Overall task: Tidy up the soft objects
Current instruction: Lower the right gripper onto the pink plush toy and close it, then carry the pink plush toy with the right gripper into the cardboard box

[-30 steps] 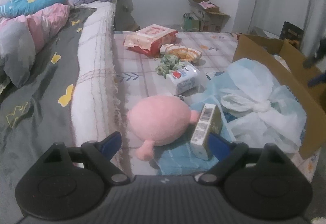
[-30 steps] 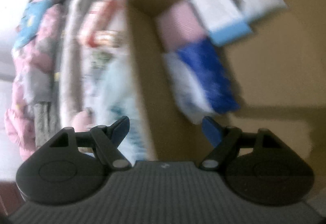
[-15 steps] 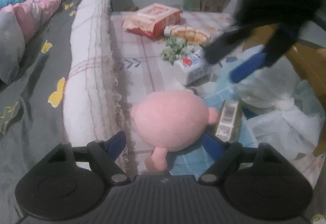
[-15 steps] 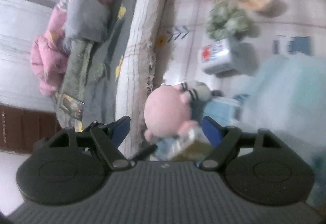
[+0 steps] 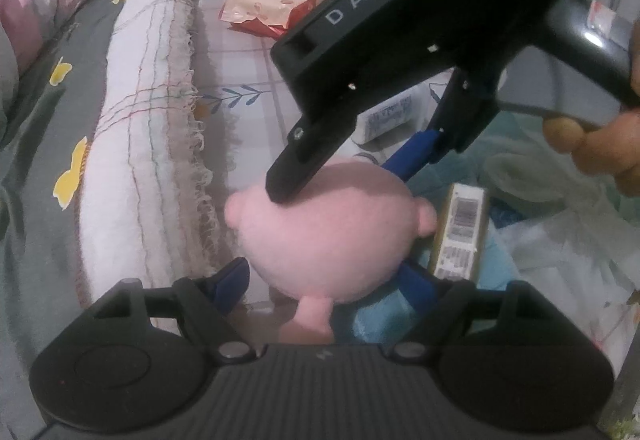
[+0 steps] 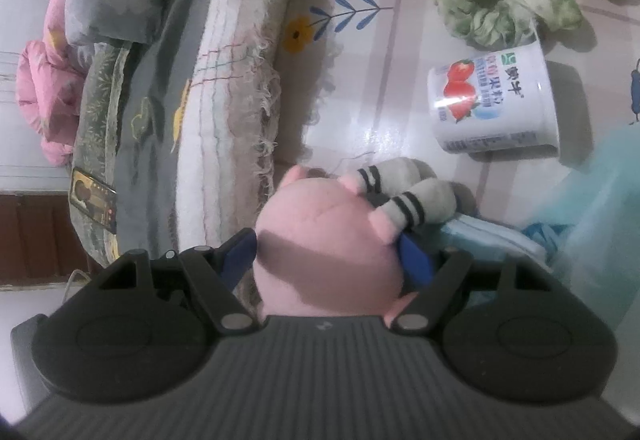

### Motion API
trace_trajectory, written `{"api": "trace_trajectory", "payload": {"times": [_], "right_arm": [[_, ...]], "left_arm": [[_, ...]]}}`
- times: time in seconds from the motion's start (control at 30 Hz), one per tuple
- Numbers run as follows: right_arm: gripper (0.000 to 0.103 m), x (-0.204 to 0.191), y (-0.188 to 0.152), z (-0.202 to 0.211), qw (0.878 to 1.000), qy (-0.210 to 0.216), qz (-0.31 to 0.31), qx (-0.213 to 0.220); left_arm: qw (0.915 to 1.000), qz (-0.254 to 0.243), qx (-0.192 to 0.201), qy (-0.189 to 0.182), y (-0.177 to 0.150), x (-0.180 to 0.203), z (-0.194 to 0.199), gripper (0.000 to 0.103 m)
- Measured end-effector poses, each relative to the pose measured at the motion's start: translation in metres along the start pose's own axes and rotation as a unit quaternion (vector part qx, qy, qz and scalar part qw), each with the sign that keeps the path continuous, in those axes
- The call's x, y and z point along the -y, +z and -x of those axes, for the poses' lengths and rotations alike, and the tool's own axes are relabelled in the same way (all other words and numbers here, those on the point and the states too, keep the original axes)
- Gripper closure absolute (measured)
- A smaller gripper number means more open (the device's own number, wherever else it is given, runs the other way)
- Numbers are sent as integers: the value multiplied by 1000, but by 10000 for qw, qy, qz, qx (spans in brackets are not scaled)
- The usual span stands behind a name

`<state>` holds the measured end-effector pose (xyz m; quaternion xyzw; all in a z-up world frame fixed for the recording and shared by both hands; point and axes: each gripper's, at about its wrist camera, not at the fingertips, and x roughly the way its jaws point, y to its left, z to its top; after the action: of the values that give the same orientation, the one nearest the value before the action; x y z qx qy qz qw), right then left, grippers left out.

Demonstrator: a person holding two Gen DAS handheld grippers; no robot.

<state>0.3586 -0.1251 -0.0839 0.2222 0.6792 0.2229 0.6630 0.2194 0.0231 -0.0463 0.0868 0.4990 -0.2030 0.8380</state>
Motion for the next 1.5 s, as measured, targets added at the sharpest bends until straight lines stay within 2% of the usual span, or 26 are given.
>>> {"api": "trace_trajectory", "payload": {"times": [0.3, 0.47, 0.7, 0.9, 1.07, 1.23, 1.37, 1.5], "right_arm": [[26, 4, -2, 3, 9996, 188, -108, 157], [26, -6, -7, 21, 9988, 386, -42, 305], [26, -27, -23, 69, 9945, 733, 216, 715], [26, -23, -52, 129, 9877, 910, 319, 1227], [26, 11, -86, 195, 9799, 889, 153, 1777], [25, 71, -129, 262, 9671, 738, -289, 2416], [25, 130, -165, 303, 9543, 611, -763, 2825], [25, 198, -194, 324, 9419, 510, -1312, 3049]], "left_arm": [[9998, 128, 165, -5, 4, 1, 9, 25], [9989, 129, 439, 109, 6, 5, 35, 25], [9946, -9, 975, 349, 13, 21, 84, 25], [9892, -400, 1369, 337, 26, 62, 117, 25], [9829, -904, 1603, 43, 47, 122, 126, 25], [9736, -1461, 1697, -447, 71, 191, 118, 25], [9656, -1876, 1551, -920, 91, 250, 100, 25], [9602, -2162, 1144, -1346, 109, 298, 65, 25]]}}
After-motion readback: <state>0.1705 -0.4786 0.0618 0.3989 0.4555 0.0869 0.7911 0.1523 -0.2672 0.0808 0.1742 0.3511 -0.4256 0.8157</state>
